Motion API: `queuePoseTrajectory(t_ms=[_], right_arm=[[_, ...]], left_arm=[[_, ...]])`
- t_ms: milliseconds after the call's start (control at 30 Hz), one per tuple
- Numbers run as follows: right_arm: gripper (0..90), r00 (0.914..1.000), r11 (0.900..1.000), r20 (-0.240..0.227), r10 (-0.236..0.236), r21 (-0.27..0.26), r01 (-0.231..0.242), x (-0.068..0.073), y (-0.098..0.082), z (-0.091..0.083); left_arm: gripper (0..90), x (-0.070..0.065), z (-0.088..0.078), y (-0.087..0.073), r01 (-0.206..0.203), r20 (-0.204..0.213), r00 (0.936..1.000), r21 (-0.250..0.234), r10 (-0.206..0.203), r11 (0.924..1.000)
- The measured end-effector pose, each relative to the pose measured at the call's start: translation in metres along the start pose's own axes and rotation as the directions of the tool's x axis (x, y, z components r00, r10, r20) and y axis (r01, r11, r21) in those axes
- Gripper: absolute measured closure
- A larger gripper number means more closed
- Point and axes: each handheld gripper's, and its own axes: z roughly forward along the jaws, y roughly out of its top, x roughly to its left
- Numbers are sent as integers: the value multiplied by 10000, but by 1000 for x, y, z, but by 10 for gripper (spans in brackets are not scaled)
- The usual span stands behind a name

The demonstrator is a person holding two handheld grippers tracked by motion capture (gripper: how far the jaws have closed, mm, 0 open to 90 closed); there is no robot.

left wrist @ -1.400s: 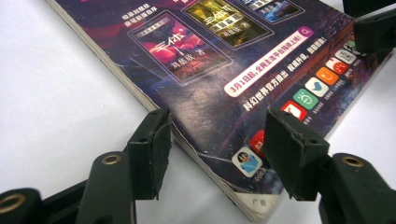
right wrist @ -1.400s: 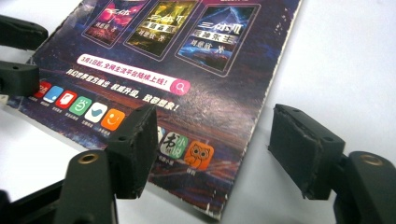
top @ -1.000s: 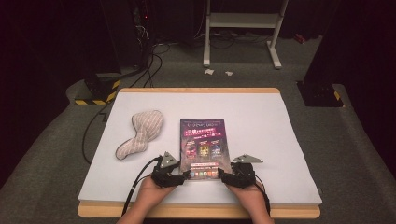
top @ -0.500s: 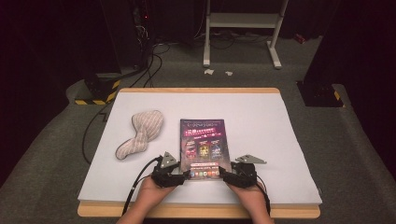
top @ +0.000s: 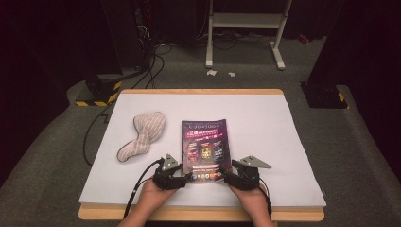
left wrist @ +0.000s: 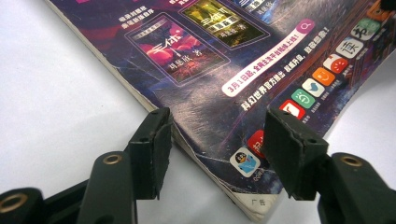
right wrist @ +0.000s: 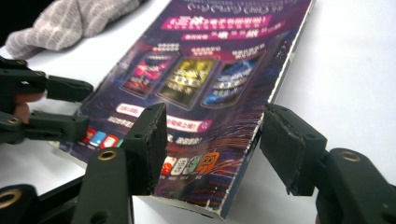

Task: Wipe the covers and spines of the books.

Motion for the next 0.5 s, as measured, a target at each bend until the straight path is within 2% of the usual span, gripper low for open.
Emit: queuePoseTrajectory(t_ms=[100, 367, 433, 500], right_arm=[[413, 9998, 9996, 48, -207, -202, 208, 6, 3, -1], [428, 9982, 9986, -425, -428, -331, 414, 16, 4, -2], [438, 9956, 9989, -815, -471, -58, 468, 19, 3, 1], [433, 9949, 9969, -632, -782, 76, 789, 25, 1, 4]], left_arm=[[427, 1, 0, 0, 20, 12, 10000, 4, -20, 10000], [427, 2, -1, 0, 85, -22, 10000, 33, -85, 10000], [427, 2, -1, -1, 170, 11, 9999, 23, -170, 9999], [427, 2, -1, 0, 208, 7, 9998, 32, -208, 9998]])
